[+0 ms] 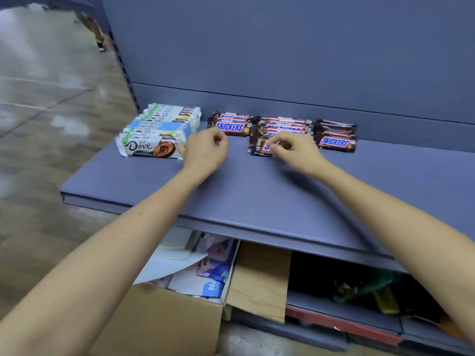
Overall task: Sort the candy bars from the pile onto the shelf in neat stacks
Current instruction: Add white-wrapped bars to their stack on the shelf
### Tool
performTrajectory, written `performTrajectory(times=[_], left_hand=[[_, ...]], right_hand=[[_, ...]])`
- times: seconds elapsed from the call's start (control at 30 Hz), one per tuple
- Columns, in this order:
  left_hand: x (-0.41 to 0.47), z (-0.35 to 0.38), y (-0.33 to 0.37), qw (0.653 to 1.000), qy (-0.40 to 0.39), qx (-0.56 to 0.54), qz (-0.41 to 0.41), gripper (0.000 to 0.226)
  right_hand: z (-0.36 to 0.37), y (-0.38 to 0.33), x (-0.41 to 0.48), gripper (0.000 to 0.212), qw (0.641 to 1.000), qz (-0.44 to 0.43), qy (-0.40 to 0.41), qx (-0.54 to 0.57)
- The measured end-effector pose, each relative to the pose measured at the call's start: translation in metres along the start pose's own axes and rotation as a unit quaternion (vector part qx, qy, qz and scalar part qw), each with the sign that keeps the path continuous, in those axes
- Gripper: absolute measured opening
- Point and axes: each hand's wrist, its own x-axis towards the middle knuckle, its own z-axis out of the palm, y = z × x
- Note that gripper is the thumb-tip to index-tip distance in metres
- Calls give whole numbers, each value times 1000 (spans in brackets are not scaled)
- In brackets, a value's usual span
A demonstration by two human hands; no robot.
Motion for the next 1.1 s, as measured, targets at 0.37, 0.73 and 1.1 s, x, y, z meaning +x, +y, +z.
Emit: performTrajectory(times=[0.37,0.73,1.1], left_hand=[[-59,152,218,949,-191,-34,248,19],[-123,245,350,899,-276,-5,340,22],[-142,304,432,885,-243,50,393,34]], right_hand=[[-166,136,-132,41,977,166,120,-56],[-278,246,-259,48,932,272,217,-103],[-345,312,-309,42,906,285,262,-169]])
